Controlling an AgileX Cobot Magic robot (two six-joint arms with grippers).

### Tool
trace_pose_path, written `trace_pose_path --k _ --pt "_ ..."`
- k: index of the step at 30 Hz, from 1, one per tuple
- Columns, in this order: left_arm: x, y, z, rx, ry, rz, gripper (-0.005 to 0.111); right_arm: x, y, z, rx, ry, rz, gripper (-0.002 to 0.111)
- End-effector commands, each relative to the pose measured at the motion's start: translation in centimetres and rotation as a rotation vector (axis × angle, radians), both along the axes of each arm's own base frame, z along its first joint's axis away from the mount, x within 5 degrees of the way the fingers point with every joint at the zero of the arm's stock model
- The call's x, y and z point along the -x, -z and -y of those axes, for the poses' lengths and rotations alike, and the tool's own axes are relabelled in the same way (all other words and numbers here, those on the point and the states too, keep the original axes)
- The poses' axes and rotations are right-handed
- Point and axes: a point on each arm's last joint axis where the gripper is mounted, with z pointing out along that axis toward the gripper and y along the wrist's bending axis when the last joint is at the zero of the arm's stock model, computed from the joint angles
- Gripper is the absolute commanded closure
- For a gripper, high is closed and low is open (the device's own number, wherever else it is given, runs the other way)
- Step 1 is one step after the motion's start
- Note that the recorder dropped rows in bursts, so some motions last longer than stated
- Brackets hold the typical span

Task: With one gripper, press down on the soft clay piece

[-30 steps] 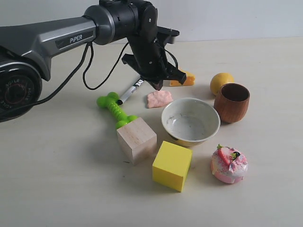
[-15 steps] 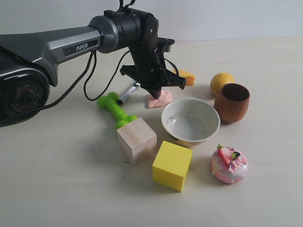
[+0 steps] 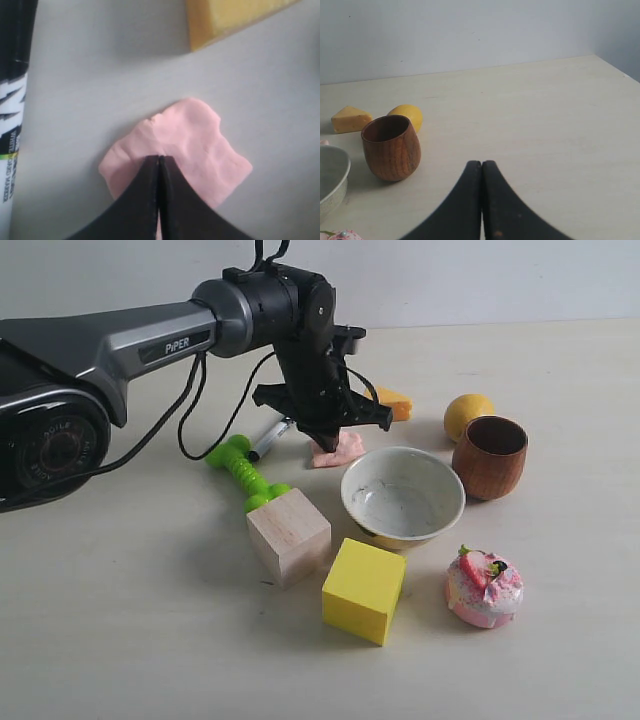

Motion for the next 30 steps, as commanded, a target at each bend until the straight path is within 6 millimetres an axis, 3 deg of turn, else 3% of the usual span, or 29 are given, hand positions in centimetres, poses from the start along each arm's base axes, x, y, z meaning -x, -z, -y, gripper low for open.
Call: trace_pose_path --k 1,12,30 --pt "0.1 1.5 -0.7 -0.044 -0.033 -0.062 0.107 0.0 0.1 0.0 0.003 -0.002 0.008 0.108" --pt "-0.2 2.8 -2.2 -0.087 -0.060 -0.133 0.107 0.0 0.1 0.0 0.003 -0.002 0.008 0.108" --pt "0.6 5.2 -1.8 -0.076 -0.073 -0.233 0.107 0.0 0.1 0.0 0.003 -0.002 0.008 0.108"
